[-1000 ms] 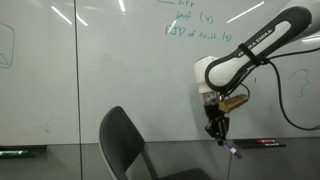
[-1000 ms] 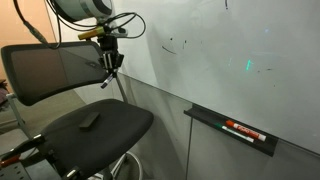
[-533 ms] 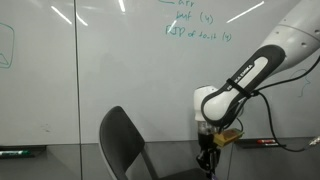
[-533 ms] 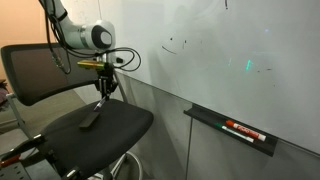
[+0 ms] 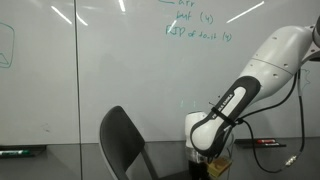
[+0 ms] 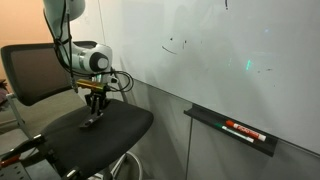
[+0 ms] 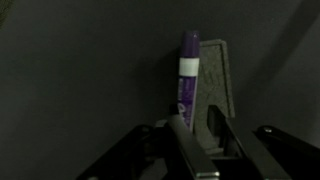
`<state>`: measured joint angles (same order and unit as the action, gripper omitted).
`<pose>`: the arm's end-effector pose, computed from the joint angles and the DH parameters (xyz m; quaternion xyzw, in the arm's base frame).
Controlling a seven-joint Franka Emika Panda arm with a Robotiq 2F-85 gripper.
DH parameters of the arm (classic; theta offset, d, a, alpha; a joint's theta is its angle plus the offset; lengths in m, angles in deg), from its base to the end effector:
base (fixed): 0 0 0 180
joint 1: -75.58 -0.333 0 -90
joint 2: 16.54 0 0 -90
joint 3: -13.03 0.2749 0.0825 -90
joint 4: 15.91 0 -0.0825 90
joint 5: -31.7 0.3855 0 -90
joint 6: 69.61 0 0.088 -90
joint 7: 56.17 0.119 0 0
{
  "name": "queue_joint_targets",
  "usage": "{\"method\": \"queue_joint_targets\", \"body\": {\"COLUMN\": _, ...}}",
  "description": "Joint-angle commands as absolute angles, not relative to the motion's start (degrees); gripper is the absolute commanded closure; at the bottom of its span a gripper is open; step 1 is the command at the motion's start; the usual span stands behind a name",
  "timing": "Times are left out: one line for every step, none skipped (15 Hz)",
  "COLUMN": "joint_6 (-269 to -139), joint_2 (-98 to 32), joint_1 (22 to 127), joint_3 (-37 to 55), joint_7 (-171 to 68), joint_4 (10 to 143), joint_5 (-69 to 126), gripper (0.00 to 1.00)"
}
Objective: Write on the whiteboard
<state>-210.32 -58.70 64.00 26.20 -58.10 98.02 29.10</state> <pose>0.4810 0.2379 0.0349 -0.9633 -0.2286 0.1344 0.0419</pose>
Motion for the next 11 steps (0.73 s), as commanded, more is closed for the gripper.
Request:
{"method": "queue_joint_targets", "body": {"joint_6": -209.2, "joint_2": -53.1, "joint_1": 62.9, "joint_3": 24.2, "joint_7": -58.0, "joint_4": 98.0, "joint_5": 27.8, "gripper": 0.32}}
{"method": "queue_joint_targets", "body": {"joint_6": -209.3, "joint_2": -51.0, "joint_1": 62.8, "joint_3": 23.4, "joint_7": -57.1, "joint_4": 98.7, "joint_5": 27.3, "gripper": 0.25}}
{"method": "queue_joint_targets", "body": {"joint_6": -208.2, "joint_2": -48.8, "joint_1": 62.7, "joint_3": 22.4, "joint_7": -55.8, "joint_4": 99.4, "joint_5": 27.1, "gripper": 0.18}}
{"method": "queue_joint_targets", "body": {"joint_6": -206.3, "joint_2": -46.9, "joint_1": 63.2, "joint_3": 22.0, "joint_7": -55.6, "joint_4": 99.5, "joint_5": 27.3, "gripper": 0.10}}
{"method": "queue_joint_targets", "body": {"joint_6": -202.6, "joint_2": -44.4, "joint_1": 63.3, "joint_3": 21.1, "joint_7": -54.4, "joint_4": 99.7, "joint_5": 27.6, "gripper": 0.03}}
{"method": "queue_joint_targets", "body": {"joint_6": -200.0, "joint_2": -42.5, "joint_1": 63.0, "joint_3": 20.1, "joint_7": -52.5, "joint_4": 99.7, "joint_5": 27.3, "gripper": 0.00}}
{"method": "queue_joint_targets", "body": {"joint_6": -197.4, "joint_2": -40.3, "joint_1": 62.8, "joint_3": 19.3, "joint_7": -50.9, "joint_4": 99.8, "joint_5": 26.8, "gripper": 0.00}}
{"method": "queue_joint_targets", "body": {"joint_6": -195.4, "joint_2": -38.2, "joint_1": 62.8, "joint_3": 18.6, "joint_7": -49.2, "joint_4": 100.0, "joint_5": 26.4, "gripper": 0.00}}
{"method": "queue_joint_targets", "body": {"joint_6": -193.3, "joint_2": -36.1, "joint_1": 62.7, "joint_3": 18.2, "joint_7": -47.3, "joint_4": 100.1, "joint_5": 25.9, "gripper": 0.00}}
{"method": "queue_joint_targets", "body": {"joint_6": -190.8, "joint_2": -34.3, "joint_1": 62.9, "joint_3": 18.1, "joint_7": -46.0, "joint_4": 99.9, "joint_5": 25.9, "gripper": 0.00}}
{"method": "queue_joint_targets", "body": {"joint_6": -188.8, "joint_2": -32.2, "joint_1": 63.0, "joint_3": 18.1, "joint_7": -44.3, "joint_4": 100.1, "joint_5": 25.9, "gripper": 0.00}}
